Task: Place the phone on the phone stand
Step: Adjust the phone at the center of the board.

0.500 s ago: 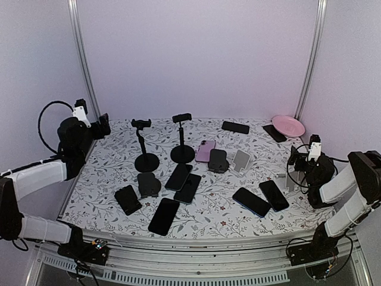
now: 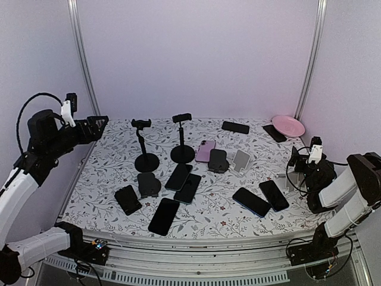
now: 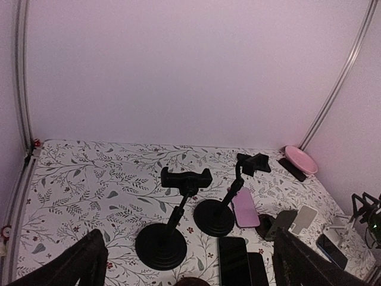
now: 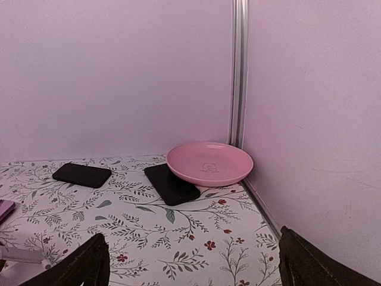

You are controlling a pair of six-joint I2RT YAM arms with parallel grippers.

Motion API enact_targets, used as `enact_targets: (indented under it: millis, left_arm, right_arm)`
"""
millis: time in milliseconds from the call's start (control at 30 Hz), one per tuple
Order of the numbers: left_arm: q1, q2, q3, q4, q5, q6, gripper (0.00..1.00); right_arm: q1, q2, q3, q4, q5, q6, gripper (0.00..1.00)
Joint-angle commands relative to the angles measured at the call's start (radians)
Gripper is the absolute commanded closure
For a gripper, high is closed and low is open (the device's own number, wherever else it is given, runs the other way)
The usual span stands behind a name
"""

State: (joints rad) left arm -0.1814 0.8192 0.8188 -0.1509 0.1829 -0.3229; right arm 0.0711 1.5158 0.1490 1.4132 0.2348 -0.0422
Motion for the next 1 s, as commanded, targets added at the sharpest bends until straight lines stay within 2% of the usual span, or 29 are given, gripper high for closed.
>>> enact_targets:
  millis: [0,67,167,300,367,500,667,767,867,900,967]
  left_arm:
    - [0.006,-0.073,-0.008,-0.144,0.030,-0.065,0.03]
    - [0.006,-0.082,-0.033,-0.125,0.068,-0.095,0.03]
    - [0.006,-0.101,-0.073,-0.082,0.082,-0.178,0.03]
    - [0.001,-0.122,-0.091,-0.073,0.099,-0.194,0.03]
    - [-0.013,-0.121,-0.094,-0.077,0.128,-0.201,0.03]
    - [-0.088,-0.115,-0.128,-0.072,0.110,-0.216,0.03]
    - [-0.278,-0.143,-0.235,-0.011,0.006,-0.251,0.04]
    - [-0.422,-0.108,-0.275,0.027,-0.084,-0.276,0.03]
    - [-0.570,-0.036,-0.300,0.074,-0.168,-0.306,0.03]
    - [-0.613,-0.001,-0.310,0.105,-0.187,-0.328,0.03]
    - [-0.688,0.080,-0.319,0.167,-0.217,-0.363,0.03]
  right_arm:
    - [0.004,-0.021,-0.019,0.076,0.012,-0.012,0.01]
    - [0.023,-0.136,0.017,-0.101,0.034,-0.025,0.01]
    - [0.036,-0.337,0.171,-0.496,-0.086,-0.029,0.01]
    - [0.064,-0.510,0.388,-0.918,-0.154,0.174,0.01]
    - [0.127,-0.559,0.463,-1.085,-0.145,0.215,0.01]
    - [0.323,-0.626,0.537,-1.303,-0.041,0.208,0.01]
    - [0.341,-0.680,0.582,-1.606,0.063,0.389,0.01]
    - [0.340,-0.727,0.549,-1.645,0.009,0.515,0.01]
    - [0.341,-0.763,0.495,-1.600,-0.093,0.597,0.01]
    - [0.342,-0.738,0.499,-1.611,-0.162,0.601,0.01]
    - [0.373,-0.641,0.532,-1.679,-0.182,0.620,0.01]
